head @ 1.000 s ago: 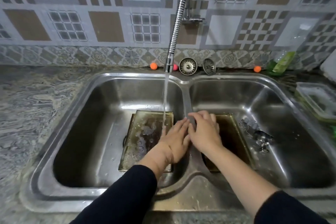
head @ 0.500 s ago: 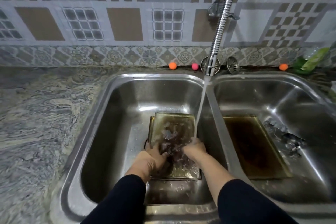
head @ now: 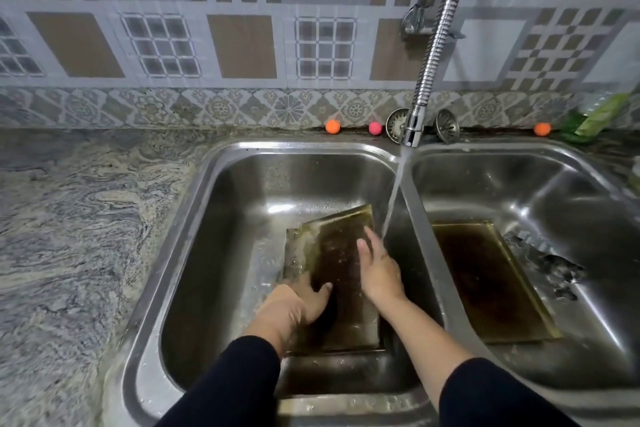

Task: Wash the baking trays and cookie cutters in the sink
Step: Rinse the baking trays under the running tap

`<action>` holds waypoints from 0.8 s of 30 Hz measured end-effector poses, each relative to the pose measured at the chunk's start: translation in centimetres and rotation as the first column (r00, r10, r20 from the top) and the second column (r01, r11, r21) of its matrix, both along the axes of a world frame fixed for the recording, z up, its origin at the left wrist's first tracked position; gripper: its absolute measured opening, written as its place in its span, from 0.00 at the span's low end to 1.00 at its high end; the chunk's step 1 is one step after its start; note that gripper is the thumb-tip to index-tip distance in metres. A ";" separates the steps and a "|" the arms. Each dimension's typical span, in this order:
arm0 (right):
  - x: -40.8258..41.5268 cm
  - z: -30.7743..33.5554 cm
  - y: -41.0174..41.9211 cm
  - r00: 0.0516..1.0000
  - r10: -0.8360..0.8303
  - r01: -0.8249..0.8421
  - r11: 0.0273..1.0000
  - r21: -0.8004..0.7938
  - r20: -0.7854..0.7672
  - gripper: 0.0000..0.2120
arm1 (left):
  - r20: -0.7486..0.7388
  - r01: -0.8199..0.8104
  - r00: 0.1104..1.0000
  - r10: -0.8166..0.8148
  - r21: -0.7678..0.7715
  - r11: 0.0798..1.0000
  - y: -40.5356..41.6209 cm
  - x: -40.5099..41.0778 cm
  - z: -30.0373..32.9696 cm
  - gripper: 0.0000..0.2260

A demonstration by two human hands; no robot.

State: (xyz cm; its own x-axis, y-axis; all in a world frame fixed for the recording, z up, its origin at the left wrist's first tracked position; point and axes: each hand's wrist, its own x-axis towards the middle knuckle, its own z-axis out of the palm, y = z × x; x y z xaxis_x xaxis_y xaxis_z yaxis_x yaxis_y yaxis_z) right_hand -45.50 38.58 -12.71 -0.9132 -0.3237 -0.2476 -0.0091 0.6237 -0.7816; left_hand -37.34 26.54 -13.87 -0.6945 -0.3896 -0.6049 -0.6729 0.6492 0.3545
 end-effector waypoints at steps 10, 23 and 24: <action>0.9 6.9 4.2 1.000 0.030 -0.027 0.968 -0.251 0.008 0.25 | -0.544 0.261 0.789 -0.287 -0.126 0.957 5.5 -4.3 4.0 0.23; 2.3 8.6 5.3 0.999 -0.017 0.006 0.934 -0.358 -0.028 0.24 | -0.358 0.069 0.912 -0.199 -0.346 0.936 1.3 -3.4 4.1 0.28; 2.4 8.4 5.2 0.999 -0.022 0.012 0.936 -0.353 -0.024 0.25 | -0.325 0.074 0.921 -0.213 -0.392 0.917 1.2 -2.9 4.4 0.28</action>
